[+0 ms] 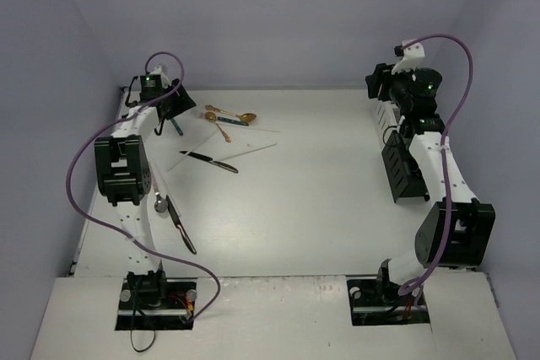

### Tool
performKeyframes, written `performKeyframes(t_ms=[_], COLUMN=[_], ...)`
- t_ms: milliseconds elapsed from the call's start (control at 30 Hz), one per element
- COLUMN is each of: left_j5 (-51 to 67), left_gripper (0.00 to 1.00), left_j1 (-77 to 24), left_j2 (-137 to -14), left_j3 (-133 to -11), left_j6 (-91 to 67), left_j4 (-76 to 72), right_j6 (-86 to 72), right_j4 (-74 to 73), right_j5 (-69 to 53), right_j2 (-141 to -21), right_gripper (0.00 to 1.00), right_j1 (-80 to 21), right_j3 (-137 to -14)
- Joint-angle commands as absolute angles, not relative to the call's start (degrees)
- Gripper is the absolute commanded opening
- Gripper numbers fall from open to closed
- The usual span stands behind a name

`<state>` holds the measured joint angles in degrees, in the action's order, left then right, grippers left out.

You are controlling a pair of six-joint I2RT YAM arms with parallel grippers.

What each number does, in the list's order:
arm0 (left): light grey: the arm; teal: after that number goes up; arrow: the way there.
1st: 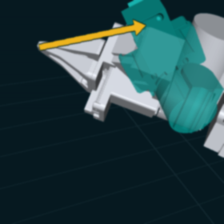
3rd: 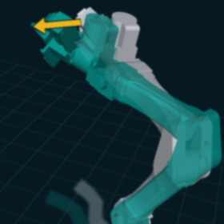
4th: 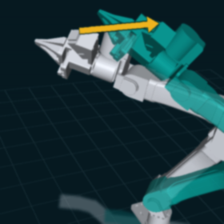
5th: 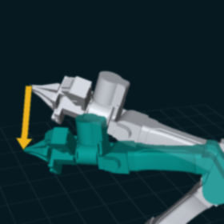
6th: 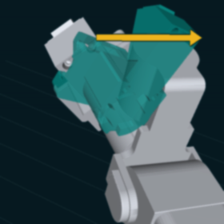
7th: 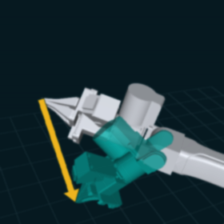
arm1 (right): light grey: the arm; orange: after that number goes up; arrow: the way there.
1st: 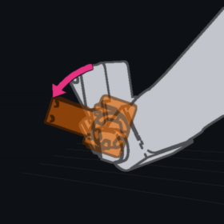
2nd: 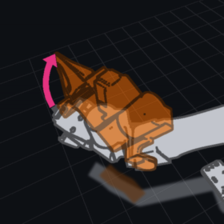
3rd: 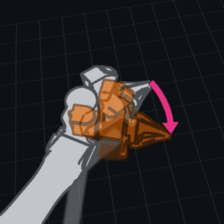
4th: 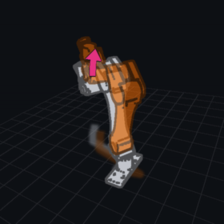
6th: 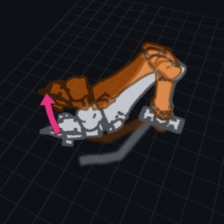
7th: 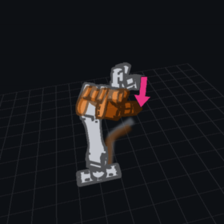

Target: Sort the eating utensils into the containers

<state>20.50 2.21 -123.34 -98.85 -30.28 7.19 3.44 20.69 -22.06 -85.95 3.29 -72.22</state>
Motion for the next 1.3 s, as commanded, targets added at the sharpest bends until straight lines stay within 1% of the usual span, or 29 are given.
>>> performKeyframes(t_ms=[0, 133, 367, 667, 767, 1033, 1233, 1267], left_j5=[28.8, 34.7, 38.0, 38.8, 38.9, 40.1, 41.3, 42.0], left_gripper=[0.51, 0.51, 0.49, 0.44, 0.44, 0.38, 0.27, 0.22], left_j1=[5.8, 7.3, 7.4, 7.5, 7.5, 7.6, 7.5, 7.5], left_j2=[-124.2, -129.2, -134.6, -139.0, -139.7, -139.9, -139.0, -139.0], left_j3=[-102.8, -106.6, -110.4, -113.9, -113.9, -112.7, -111.1, -110.8], left_j6=[-30.5, -33.0, -32.3, -33.5, -33.8, -34.5, -35.1, -35.4], left_j4=[-3.4, -5.4, -8.8, -10.4, -10.5, -10.6, -10.8, -11.0], right_j6=[3.6, 3.3, 3.5, 3.3, 3.5, 3.9, 4.2, 4.3], right_j4=[23.6, 23.4, 22.0, 20.9, 20.8, 20.6, 20.6, 20.6], right_j5=[-24.4, -25.1, -25.7, -25.8, -25.6, -25.3, -25.5, -25.6], right_j2=[-83.0, -83.3, -83.1, -82.9, -83.3, -84.0, -84.0, -83.8], right_gripper=[0.50, 0.51, 0.51, 0.51, 0.51, 0.51, 0.50, 0.50], right_j1=[2.8, 2.7, 2.5, 2.5, 2.5, 2.5, 2.5, 2.5], right_j3=[-72.3, -72.6, -73.2, -73.9, -74.5, -75.7, -75.6, -75.4])
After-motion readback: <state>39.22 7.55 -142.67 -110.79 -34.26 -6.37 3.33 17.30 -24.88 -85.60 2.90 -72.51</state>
